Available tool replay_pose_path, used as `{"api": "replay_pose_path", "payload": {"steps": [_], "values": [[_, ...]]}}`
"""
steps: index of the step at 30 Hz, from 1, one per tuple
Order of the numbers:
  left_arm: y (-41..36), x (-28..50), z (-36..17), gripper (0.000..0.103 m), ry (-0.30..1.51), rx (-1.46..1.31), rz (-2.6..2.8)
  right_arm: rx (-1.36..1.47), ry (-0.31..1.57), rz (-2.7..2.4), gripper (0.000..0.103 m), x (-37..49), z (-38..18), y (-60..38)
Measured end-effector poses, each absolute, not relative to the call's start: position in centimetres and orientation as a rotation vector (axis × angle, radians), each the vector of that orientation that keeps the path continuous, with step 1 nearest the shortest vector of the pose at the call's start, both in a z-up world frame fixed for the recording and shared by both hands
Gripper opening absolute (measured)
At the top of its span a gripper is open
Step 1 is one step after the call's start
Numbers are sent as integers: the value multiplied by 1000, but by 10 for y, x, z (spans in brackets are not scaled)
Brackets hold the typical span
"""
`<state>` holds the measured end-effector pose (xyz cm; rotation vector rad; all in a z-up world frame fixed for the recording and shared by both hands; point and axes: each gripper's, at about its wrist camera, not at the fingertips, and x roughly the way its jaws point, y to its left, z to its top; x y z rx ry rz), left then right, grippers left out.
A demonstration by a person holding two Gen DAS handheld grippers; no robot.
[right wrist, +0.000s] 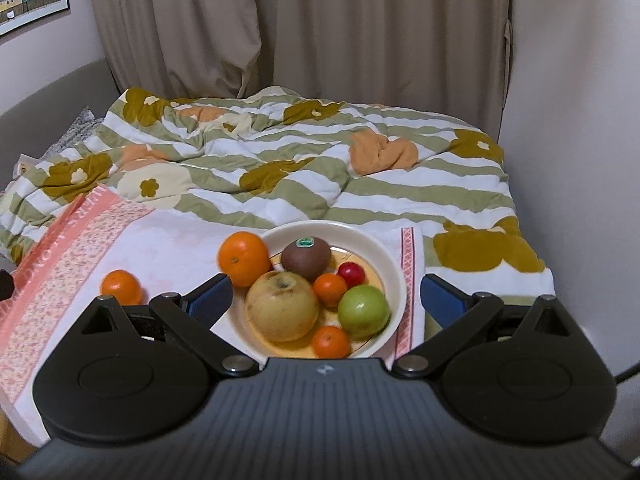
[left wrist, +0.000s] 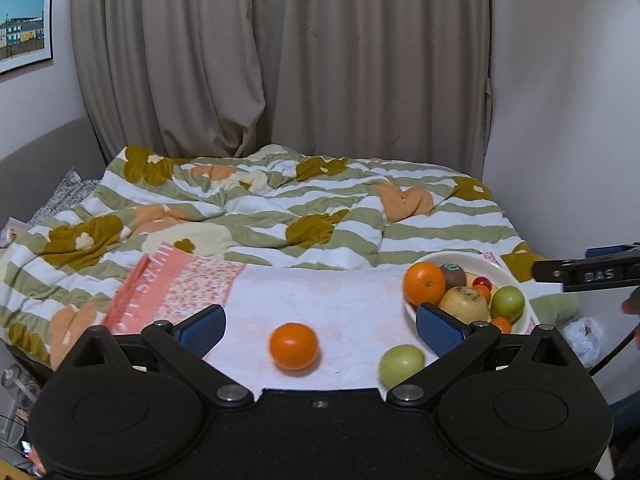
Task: Organize fruits
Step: 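Withdraw both open tools toward the last orange and green apple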
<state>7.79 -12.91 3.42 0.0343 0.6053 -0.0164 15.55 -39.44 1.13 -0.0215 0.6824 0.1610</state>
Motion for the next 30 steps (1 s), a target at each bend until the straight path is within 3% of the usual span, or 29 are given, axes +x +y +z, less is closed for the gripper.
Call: {"api": "replay_pose_path", "payload": {"steps": [11,30], "values": [[-63,81,32,103,612,89,-118,-4,688,83,103,113,23,-342],[-16,168,-28,103,755,212,-396,136,817,-87,103,130,-40,-272]]}}
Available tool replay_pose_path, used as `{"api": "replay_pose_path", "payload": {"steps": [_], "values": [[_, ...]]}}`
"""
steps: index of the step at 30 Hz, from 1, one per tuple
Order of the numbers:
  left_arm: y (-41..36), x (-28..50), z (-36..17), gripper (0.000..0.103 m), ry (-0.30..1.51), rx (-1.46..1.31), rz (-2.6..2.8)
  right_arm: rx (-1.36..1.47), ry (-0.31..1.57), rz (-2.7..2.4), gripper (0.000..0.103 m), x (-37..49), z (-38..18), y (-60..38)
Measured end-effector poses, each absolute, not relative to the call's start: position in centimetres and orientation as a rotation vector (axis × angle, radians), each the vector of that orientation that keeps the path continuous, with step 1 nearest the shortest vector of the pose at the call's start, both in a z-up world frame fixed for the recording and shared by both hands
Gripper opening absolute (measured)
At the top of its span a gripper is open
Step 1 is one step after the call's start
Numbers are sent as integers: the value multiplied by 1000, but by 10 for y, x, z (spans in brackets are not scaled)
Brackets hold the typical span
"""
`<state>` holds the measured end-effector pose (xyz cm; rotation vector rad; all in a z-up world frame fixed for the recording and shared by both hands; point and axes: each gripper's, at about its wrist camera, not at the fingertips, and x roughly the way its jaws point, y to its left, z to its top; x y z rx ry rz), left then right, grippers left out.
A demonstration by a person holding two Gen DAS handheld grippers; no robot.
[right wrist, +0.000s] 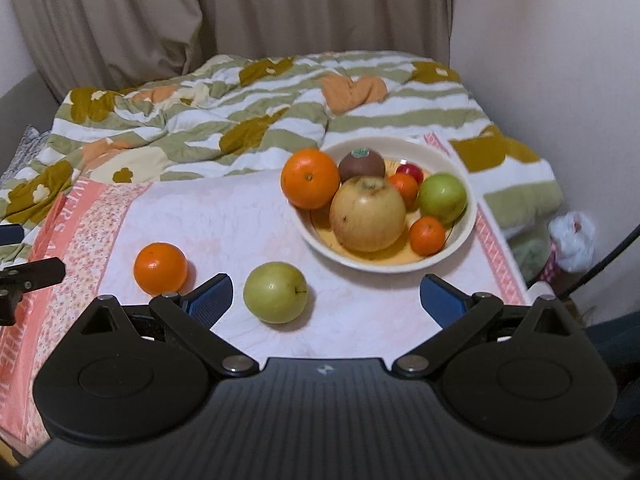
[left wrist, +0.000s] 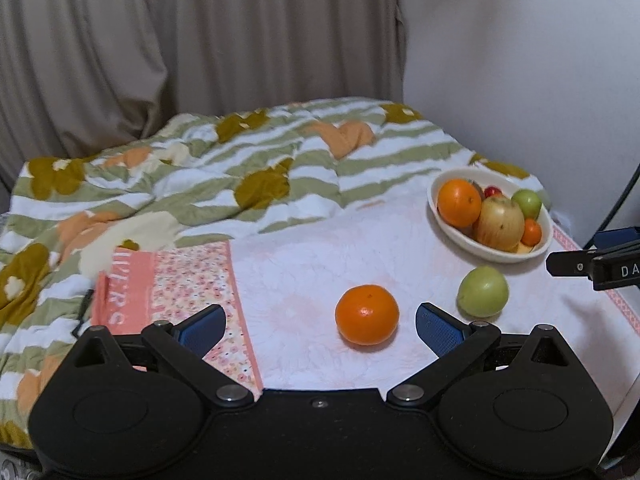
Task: Organize fruits
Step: 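Withdraw both open tools toward the last orange and green apple, then grasp the last orange with the left tool while the right tool grasps the green apple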
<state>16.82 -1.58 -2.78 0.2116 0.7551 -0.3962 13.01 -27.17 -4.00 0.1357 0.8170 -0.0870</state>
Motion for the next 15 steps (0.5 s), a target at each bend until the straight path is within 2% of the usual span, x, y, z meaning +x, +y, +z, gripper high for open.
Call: {"api": "replay_pose_path", "payload": {"steps": [8,14,15], "values": [[-29,209,-62,102,833,204,-463,227,892,-93,103,162,-72,-269],[-40,228,-83,100,896,179,-507,295,937,-85,103,180,-90,-271],[-41,230,-86,97,902,179,-515,304,940,-81,103,181,-93,-270]]}}
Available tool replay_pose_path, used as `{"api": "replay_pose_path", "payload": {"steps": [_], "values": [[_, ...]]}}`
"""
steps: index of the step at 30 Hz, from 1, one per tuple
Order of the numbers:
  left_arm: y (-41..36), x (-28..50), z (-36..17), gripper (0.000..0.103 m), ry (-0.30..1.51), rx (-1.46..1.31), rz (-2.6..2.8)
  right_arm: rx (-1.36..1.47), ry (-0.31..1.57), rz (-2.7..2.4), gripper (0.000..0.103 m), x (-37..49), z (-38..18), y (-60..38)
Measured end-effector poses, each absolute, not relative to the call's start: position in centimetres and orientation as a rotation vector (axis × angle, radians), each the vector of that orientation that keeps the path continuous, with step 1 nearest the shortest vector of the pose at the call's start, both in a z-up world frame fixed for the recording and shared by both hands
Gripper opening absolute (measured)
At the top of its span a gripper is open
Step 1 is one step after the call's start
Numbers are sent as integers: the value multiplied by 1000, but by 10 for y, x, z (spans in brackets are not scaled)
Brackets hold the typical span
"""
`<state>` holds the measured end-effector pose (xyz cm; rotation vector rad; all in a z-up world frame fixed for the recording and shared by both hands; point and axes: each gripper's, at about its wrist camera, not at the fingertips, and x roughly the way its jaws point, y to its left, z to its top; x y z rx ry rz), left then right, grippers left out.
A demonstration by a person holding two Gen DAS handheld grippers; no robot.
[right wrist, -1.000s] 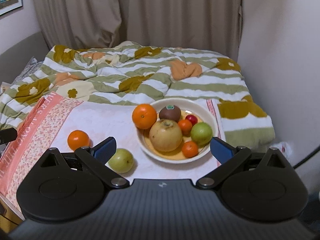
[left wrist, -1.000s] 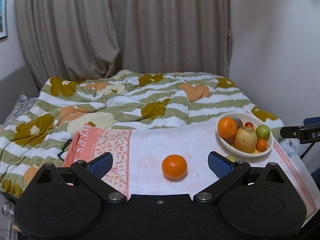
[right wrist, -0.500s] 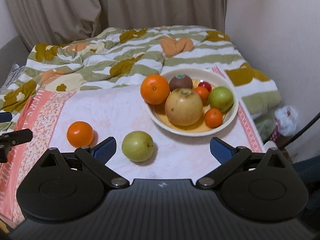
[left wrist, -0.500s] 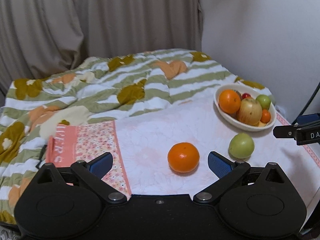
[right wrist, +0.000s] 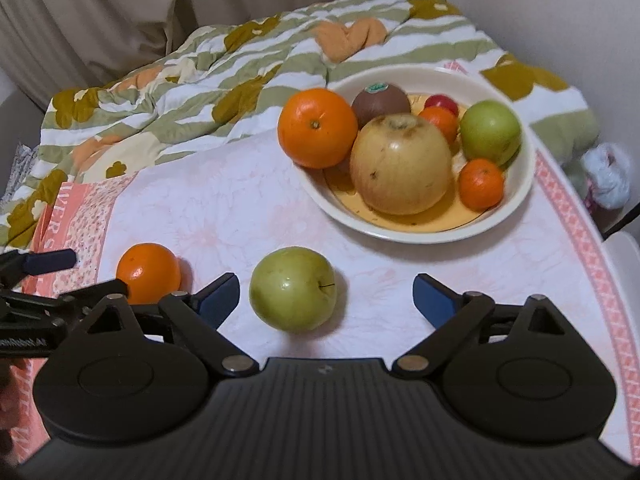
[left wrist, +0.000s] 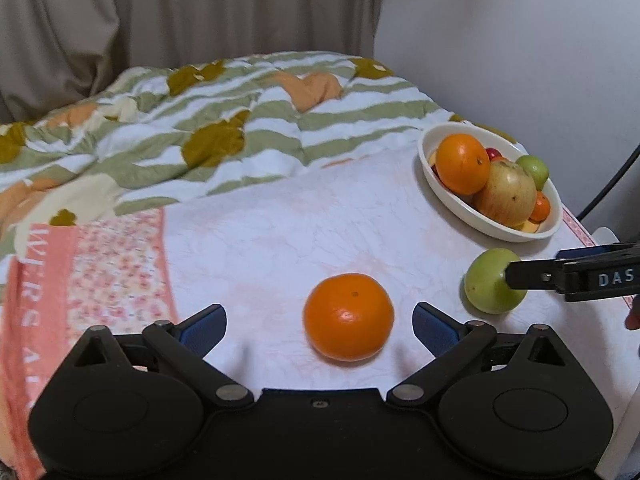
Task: Organize fruits
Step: 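Grasp the last orange with the left tool while the right tool grasps the green apple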
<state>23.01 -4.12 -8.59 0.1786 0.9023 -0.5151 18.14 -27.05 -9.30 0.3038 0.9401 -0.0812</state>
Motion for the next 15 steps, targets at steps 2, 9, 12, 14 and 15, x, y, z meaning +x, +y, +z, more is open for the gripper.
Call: {"api": "replay_pose_path", "payload": {"steps": [2,9,12,14,15], "values": [[-47,235,-93,91,926,182,-528,318,948,-79,103,184,-98,-270],[-58,244,-110,79,972,162,-558,339,974,-59,98,191,-108,-269],[-62,246,-116,65,991,167,-559,338,978,-51,95,193,-109,-268],[-61,247,-117,65,991,160,-560,341,981,-42,93,194,-109,-268],[-60,247,-117,65,993,156,-559,340,984,-38,92,196,-110,-267]]}}
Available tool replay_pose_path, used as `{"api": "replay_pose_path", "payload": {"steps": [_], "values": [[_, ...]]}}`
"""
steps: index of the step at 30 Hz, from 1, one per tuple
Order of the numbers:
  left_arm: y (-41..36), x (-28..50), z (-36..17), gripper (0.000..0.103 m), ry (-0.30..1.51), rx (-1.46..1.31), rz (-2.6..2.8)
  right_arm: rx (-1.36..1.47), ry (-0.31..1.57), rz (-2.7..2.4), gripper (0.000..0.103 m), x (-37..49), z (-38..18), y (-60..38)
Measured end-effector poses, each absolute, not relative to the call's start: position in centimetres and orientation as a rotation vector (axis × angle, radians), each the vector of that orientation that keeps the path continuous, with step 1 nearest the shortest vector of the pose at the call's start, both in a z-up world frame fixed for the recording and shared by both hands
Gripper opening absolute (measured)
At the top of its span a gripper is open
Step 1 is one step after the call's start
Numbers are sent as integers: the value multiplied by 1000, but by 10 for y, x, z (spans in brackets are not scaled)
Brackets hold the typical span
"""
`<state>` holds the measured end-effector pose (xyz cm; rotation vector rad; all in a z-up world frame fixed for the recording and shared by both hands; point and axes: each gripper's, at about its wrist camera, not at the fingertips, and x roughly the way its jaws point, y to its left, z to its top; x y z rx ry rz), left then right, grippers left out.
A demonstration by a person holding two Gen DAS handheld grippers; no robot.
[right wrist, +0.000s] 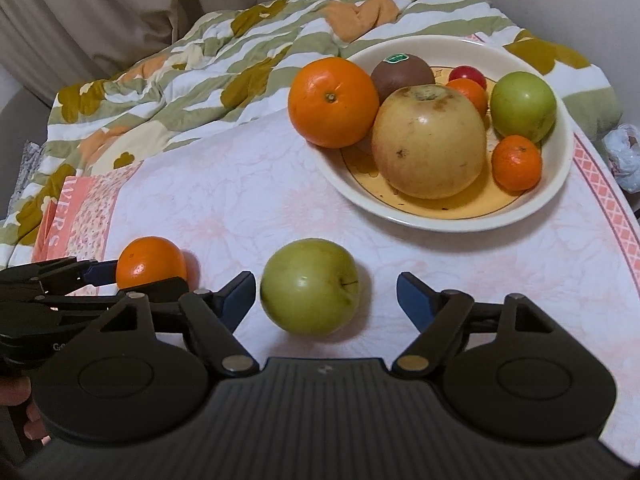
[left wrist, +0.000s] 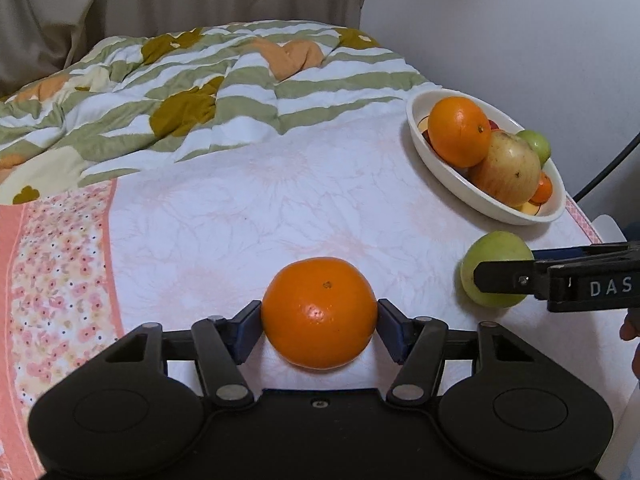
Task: Organize fruits
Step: 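Grasp the last orange with the left tool while the right tool grasps the green apple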
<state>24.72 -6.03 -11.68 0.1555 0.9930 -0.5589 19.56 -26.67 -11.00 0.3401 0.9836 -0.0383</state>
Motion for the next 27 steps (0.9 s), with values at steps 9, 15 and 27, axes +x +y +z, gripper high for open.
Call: {"api": "replay_pose_path", "payload": {"steps": [9,15,27], "values": [[-57,242,-115,64,987,161,-540,335,999,-3,88,203,-115,-262],[-45,236,-115,64,985,148,-505,315,1005,15,72,206,-115,-260],[-23,216,-97,64,948,102,-450,278,973,48,71,195,-98,-247]]}}
